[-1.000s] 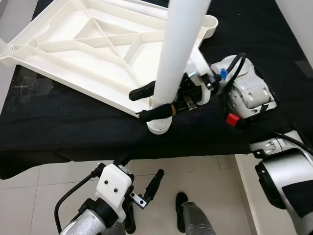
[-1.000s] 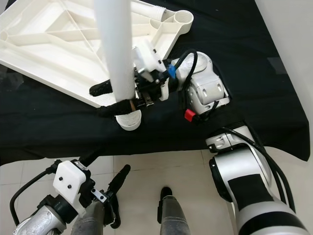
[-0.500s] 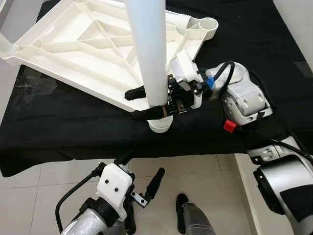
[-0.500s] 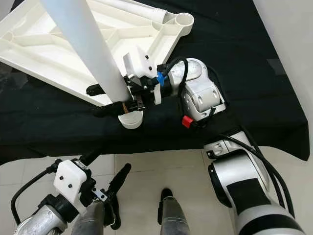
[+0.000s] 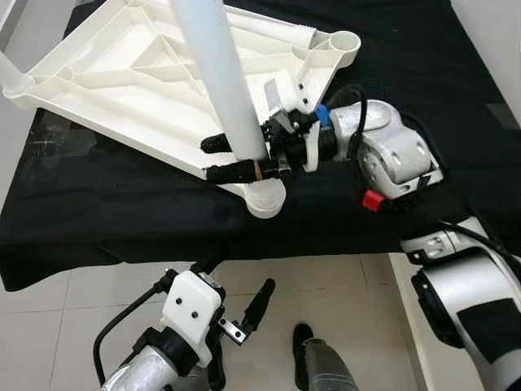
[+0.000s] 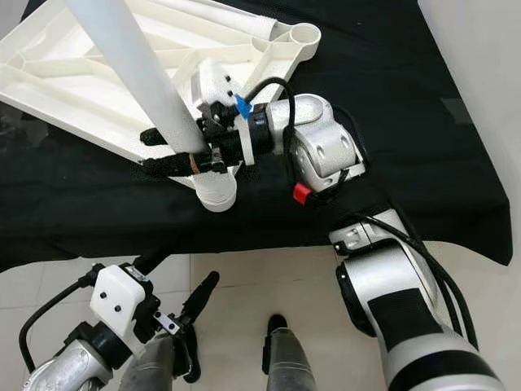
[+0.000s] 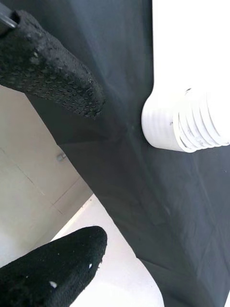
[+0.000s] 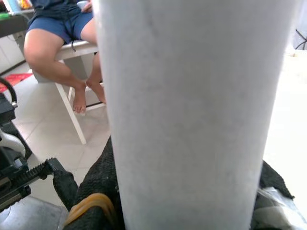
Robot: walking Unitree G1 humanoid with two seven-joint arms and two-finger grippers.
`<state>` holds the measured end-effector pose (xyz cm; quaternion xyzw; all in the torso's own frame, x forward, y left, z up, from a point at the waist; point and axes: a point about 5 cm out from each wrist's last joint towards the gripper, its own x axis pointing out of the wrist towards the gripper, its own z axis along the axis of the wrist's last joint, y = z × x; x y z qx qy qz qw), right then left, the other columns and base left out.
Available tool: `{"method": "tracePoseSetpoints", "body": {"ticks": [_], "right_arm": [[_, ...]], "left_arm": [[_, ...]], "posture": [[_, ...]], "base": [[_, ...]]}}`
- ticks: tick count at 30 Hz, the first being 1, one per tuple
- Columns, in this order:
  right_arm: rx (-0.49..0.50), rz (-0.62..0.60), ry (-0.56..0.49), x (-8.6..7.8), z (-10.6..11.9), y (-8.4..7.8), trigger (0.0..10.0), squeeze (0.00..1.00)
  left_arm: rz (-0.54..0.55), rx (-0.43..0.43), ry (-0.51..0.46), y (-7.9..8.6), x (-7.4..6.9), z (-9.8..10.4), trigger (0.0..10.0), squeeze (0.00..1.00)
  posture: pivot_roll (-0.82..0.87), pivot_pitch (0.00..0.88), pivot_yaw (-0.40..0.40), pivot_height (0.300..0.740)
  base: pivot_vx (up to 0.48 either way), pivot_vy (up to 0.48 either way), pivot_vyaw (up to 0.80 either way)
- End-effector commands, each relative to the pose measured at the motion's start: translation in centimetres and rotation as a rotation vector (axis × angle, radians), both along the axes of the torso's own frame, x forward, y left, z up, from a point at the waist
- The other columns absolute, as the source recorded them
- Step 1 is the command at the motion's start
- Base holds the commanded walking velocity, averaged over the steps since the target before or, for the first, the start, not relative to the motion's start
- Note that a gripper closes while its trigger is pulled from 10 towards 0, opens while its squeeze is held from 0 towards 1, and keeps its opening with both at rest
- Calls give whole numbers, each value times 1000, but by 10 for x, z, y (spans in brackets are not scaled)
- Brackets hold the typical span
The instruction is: Building children table
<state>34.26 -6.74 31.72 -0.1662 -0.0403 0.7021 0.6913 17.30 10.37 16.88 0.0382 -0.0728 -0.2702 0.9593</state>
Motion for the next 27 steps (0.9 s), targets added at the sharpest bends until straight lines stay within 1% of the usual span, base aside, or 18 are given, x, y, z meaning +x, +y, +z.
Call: {"method": "tracePoseSetpoints", "body": {"ticks": [1,10,12,14,17,20,21,22,23,25,27], "right_arm": [[17,-102,210,12,-36,-13,10000,0],[146,-99,255,10,-33,-14,10000,0],[155,-100,257,10,-33,-14,10000,0],[203,-81,242,6,-31,-16,10000,0],[216,-78,238,5,-30,-16,10000,0],[250,-85,194,2,-32,-18,10000,0],[253,-86,183,1,-32,-19,10000,0],[255,-75,148,-1,-33,-20,10000,0],[255,-75,148,-1,-33,-20,10000,0],[255,-40,90,-9,-36,-24,10000,0],[255,-32,78,-11,-37,-25,10000,0]], "left_arm": [[2,5,31,1,-3,-6,10000,0],[1,8,32,1,-2,-6,10000,0],[1,8,32,1,-2,-6,10000,0],[1,8,32,1,-2,-6,10000,0],[1,8,32,2,-2,-6,10000,0],[0,9,32,1,-2,-6,10000,0],[0,9,32,1,-2,-6,10000,0],[0,9,32,1,-3,-7,10000,0],[0,9,32,1,-3,-7,10000,0],[-1,10,32,2,-2,-6,10000,0],[-1,10,31,2,-2,-6,10000,0]], "posture": [[41,446,8,740],[46,446,13,740],[46,446,13,740],[49,445,15,740],[49,446,15,740],[53,438,17,740],[53,438,17,740],[53,438,18,740],[53,438,18,740],[58,441,18,740],[58,441,18,740]], "base": [[0,0,0],[0,0,0],[0,0,0],[0,0,0],[0,0,0],[0,0,0],[0,0,0],[0,0,0],[0,0,0],[0,0,0],[0,0,0]]}}
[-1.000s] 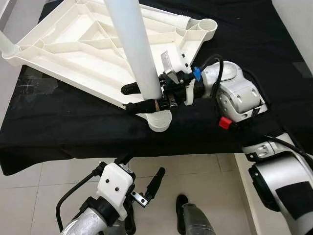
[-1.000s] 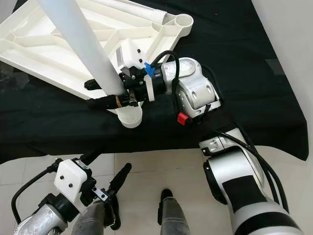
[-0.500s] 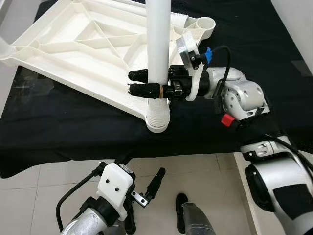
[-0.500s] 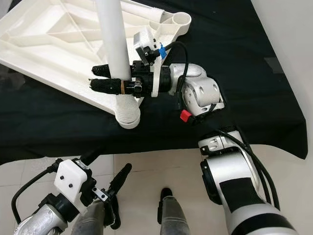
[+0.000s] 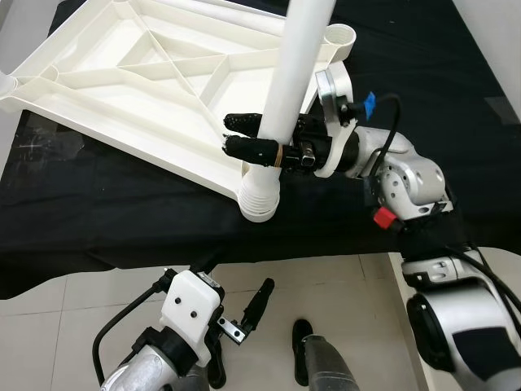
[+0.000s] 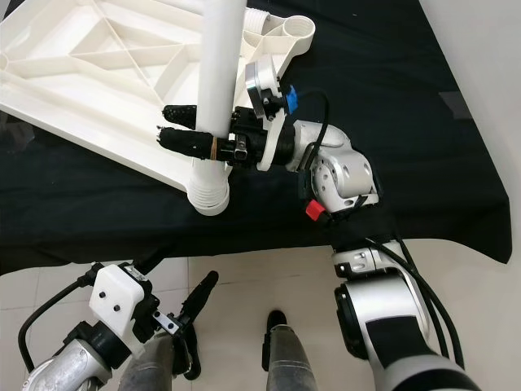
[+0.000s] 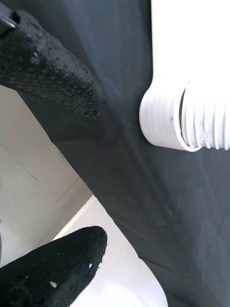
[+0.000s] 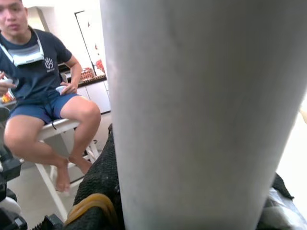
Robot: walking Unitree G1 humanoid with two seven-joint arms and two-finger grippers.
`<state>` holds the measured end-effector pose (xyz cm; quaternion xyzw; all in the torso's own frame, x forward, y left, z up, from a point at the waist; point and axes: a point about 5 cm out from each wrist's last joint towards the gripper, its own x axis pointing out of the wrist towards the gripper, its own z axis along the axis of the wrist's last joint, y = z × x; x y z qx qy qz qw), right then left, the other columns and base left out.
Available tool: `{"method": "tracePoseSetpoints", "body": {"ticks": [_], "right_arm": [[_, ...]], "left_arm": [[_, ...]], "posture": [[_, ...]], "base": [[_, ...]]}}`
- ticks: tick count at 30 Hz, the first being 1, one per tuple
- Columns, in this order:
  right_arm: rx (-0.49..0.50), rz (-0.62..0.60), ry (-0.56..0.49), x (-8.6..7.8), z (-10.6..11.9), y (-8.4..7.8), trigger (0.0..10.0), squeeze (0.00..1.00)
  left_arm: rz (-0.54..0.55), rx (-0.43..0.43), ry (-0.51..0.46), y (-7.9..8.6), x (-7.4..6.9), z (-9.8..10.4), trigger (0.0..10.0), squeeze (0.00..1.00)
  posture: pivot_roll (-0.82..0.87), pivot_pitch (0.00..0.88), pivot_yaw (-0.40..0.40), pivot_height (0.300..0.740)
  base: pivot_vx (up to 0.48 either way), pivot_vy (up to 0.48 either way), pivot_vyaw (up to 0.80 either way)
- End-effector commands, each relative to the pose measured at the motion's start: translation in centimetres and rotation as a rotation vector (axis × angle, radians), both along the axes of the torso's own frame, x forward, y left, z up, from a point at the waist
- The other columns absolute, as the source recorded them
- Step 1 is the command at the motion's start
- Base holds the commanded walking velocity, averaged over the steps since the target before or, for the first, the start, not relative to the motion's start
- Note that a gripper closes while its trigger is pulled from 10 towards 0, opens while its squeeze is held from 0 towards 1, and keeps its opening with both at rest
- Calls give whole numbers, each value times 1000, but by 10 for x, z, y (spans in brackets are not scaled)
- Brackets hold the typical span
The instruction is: Building children table
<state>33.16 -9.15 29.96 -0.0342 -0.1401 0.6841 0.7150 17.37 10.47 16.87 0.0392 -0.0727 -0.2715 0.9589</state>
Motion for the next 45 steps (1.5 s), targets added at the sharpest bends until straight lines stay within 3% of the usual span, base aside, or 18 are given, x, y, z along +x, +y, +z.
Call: {"method": "tracePoseSetpoints", "body": {"ticks": [1,6,13,19,26,37,45], "right_arm": [[-82,-7,23,-4,-22,-2,10000,0],[-138,-10,-25,-11,-29,-2,10000,0],[-283,-38,-106,-10,-33,-2,10000,0],[-333,-49,-109,-11,-36,-2,10000,0],[-486,-53,-101,-9,-35,-1,10000,0],[-445,-79,3,2,-21,6,10000,0],[-417,-128,49,3,-30,1,10000,0]], "left_arm": [[2,8,31,1,-3,-6,10000,0],[1,10,32,1,-3,-6,10000,0],[-1,8,32,0,-2,-7,10000,0],[0,6,30,0,-2,-7,10000,0],[0,1,30,-1,-1,-6,10000,0],[5,-1,26,-1,0,-6,10000,0],[4,-3,27,-1,-1,-6,10000,0]], "posture": [[56,448,21,740],[57,442,24,740],[49,440,21,740],[46,440,18,740],[32,449,12,740],[27,453,7,740],[27,444,10,740]], "base": [[0,0,0],[0,0,0],[0,0,0],[0,0,0],[0,0,0],[0,0,0],[0,0,0]]}}
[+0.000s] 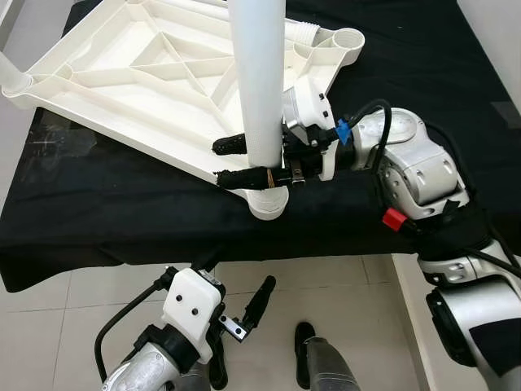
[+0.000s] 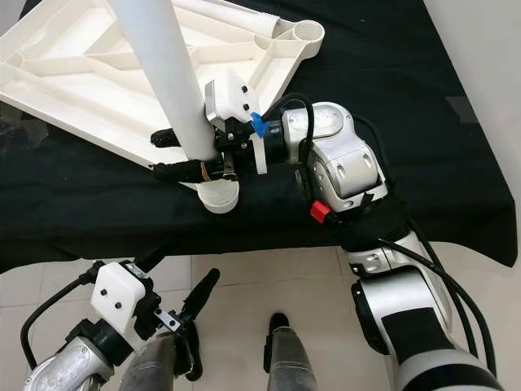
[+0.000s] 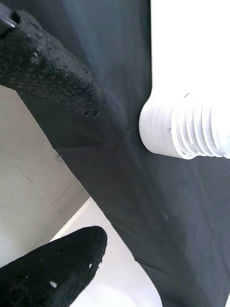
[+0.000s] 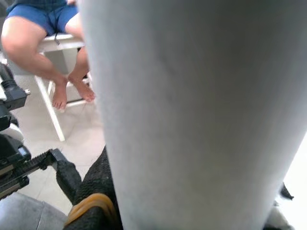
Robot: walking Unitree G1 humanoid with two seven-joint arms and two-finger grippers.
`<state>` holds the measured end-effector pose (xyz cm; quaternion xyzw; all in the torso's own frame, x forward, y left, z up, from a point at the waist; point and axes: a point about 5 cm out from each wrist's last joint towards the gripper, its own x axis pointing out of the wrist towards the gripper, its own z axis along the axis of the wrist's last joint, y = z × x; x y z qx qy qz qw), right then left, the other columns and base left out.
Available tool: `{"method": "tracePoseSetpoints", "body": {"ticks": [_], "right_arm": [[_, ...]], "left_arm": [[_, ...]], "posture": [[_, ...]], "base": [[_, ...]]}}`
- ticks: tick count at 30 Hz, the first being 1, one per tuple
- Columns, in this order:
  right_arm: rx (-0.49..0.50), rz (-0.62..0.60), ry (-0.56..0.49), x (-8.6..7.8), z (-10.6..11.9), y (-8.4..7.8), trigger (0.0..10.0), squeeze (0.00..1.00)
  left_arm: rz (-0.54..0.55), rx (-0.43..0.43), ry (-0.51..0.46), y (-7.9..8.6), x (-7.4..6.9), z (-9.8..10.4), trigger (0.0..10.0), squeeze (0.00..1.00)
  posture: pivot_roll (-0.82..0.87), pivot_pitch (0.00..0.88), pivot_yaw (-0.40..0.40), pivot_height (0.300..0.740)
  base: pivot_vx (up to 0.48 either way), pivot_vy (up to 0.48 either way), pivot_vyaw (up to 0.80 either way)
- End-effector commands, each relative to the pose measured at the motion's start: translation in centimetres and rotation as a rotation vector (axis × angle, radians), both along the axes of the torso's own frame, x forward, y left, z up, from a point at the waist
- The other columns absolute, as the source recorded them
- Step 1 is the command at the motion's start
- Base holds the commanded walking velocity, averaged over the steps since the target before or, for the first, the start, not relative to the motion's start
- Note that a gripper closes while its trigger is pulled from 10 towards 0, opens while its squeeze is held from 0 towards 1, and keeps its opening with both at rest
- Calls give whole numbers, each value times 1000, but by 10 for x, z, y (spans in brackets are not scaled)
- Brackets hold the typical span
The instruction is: Building children table
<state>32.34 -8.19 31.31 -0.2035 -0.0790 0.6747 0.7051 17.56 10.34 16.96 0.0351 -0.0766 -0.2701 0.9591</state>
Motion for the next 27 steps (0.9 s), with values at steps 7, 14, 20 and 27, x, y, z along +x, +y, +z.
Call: {"method": "tracePoseSetpoints", "body": {"ticks": [7,14,20,27], "right_arm": [[-41,-222,232,13,-58,-10,10000,0],[-16,-335,240,13,-66,-11,10000,0],[10,-490,235,16,-69,-15,10000,0],[120,-869,204,2,-94,-12,10000,0]], "left_arm": [[2,7,33,0,-3,-7,10000,0],[3,7,32,0,-3,-7,10000,0],[2,6,33,0,-2,-7,10000,0],[6,6,30,0,-2,-8,10000,0]], "posture": [[30,448,11,740],[30,448,11,740],[23,443,11,740],[11,436,-2,740]], "base": [[0,0,0],[0,0,0],[0,0,0],[0,0,0]]}}
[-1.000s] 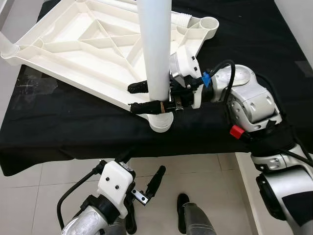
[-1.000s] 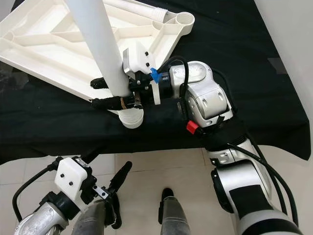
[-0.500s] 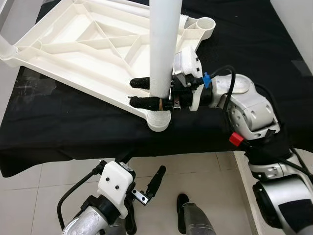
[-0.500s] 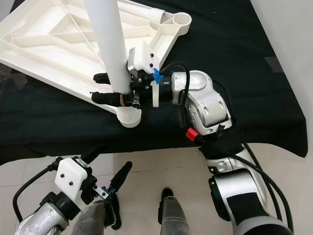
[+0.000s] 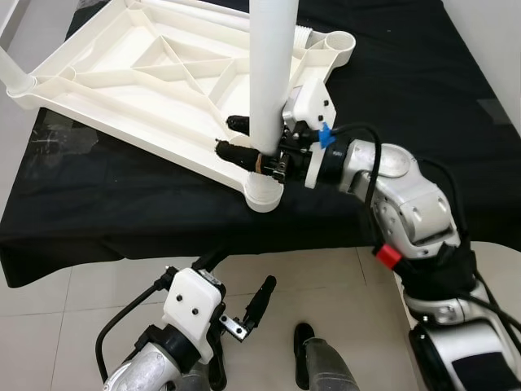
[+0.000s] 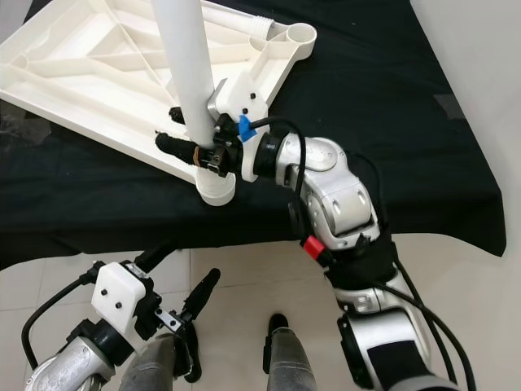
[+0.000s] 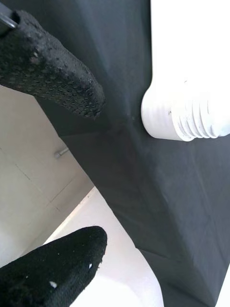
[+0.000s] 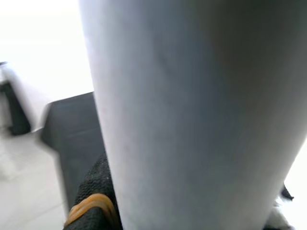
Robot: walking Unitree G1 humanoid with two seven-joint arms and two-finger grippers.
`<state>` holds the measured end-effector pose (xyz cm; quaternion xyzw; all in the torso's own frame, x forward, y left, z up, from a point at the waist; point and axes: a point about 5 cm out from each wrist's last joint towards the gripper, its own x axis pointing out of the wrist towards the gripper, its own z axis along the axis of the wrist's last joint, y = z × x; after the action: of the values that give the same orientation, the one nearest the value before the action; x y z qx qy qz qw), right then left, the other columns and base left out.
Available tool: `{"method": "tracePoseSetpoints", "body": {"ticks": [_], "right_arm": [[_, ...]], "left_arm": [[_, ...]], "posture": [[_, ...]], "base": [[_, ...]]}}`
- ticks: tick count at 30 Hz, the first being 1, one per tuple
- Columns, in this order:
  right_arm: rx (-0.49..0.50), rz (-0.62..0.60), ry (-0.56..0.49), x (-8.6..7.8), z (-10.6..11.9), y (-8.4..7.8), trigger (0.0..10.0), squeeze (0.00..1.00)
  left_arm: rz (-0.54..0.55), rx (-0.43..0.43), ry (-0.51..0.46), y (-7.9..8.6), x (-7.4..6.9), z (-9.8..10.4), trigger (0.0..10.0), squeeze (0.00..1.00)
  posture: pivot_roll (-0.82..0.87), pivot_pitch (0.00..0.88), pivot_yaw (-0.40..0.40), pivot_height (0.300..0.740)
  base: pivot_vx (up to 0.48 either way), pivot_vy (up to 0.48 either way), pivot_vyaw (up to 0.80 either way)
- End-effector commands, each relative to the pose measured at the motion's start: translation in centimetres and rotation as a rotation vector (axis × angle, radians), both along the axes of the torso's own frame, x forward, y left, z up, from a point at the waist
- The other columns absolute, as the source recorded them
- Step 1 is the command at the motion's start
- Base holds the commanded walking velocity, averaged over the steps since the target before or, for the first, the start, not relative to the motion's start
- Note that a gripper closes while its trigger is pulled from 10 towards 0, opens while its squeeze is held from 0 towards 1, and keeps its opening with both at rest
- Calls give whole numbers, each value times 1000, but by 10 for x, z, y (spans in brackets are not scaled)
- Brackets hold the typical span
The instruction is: Building children table
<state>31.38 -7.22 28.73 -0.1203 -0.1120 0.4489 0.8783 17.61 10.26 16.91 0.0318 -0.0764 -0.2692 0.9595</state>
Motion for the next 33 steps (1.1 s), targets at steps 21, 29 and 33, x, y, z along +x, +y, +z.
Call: {"method": "tracePoseSetpoints", "body": {"ticks": [21,29,33], "right_arm": [[55,-634,285,-9,-94,3,10000,0],[101,-584,271,-11,-89,7,10000,0],[134,-566,256,-13,-85,5,10000,1000]], "left_arm": [[2,21,20,2,5,-11,10000,0],[4,21,16,1,6,-12,10000,0],[5,20,14,0,6,-12,10000,0]], "posture": [[19,394,3,740],[18,391,1,740],[15,392,3,740]], "base": [[0,0,0],[0,0,0],[0,0,0]]}}
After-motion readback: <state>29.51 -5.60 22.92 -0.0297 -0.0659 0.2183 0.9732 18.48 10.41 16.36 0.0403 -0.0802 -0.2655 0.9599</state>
